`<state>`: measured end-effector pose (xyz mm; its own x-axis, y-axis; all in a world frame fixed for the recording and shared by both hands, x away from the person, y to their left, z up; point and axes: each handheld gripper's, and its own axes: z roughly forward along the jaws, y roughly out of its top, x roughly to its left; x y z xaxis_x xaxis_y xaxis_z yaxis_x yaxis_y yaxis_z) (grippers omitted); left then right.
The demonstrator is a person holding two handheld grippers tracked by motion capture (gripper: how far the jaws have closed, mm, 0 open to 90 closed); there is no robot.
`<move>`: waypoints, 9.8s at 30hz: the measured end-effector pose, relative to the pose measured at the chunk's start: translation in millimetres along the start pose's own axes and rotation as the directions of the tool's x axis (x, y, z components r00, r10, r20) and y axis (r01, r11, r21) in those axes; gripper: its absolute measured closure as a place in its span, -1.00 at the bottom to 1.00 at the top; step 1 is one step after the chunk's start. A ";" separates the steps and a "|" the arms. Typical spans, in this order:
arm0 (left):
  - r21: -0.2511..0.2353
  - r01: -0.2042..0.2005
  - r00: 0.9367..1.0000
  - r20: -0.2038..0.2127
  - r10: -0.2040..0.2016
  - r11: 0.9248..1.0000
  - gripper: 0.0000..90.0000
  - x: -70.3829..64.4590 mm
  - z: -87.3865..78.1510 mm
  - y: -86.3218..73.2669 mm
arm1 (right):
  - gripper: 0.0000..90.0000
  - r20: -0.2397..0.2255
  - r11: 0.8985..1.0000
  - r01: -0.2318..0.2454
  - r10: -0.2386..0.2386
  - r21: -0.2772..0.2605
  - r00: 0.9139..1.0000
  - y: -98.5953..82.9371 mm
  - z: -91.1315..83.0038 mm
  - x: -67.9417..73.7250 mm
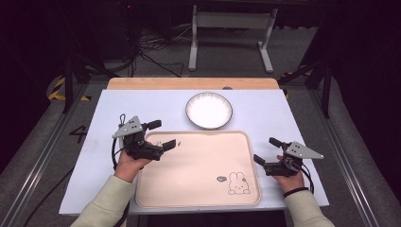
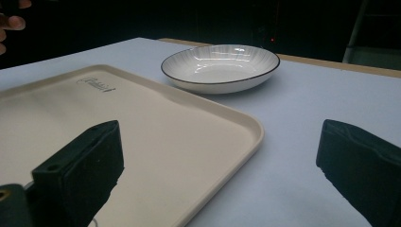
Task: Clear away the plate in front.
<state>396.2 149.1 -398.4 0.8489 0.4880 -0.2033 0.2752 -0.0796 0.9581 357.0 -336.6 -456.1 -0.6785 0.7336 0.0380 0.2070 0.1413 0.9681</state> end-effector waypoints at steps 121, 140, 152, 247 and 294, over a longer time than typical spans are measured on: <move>0.322 0.512 0.844 -0.361 -0.397 0.796 0.04 114.6 162.4 10.1 | -0.96 -0.005 0.999 -0.031 0.031 -0.025 1.000 -0.6 -1.9 -2.9; 0.331 0.563 0.806 -0.424 -0.414 0.757 0.56 117.1 170.4 4.1 | -0.94 -0.007 0.999 -0.029 0.029 -0.025 1.000 -0.7 -2.0 -3.0; 0.298 0.637 0.756 -0.422 -0.500 0.711 0.66 121.5 167.9 3.4 | -0.93 -0.001 0.999 -0.028 0.028 -0.024 1.000 -0.6 -1.8 -2.6; 0.208 0.544 0.835 -0.235 -0.498 0.813 0.80 52.0 73.6 85.7 | -0.91 0.006 1.000 -0.023 0.023 -0.011 1.000 -0.2 -0.7 -1.4; 0.254 0.462 0.887 -0.116 -0.448 0.850 0.79 9.4 24.1 39.9 | -0.91 0.007 1.000 -0.024 0.024 -0.011 1.000 -0.2 -0.7 -1.7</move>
<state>426.1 129.6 -367.0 0.5770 0.5693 -0.5856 0.7409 -0.0630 0.6687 357.6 -338.4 -456.2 -0.6687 0.7411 0.0599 0.2157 0.1163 0.9695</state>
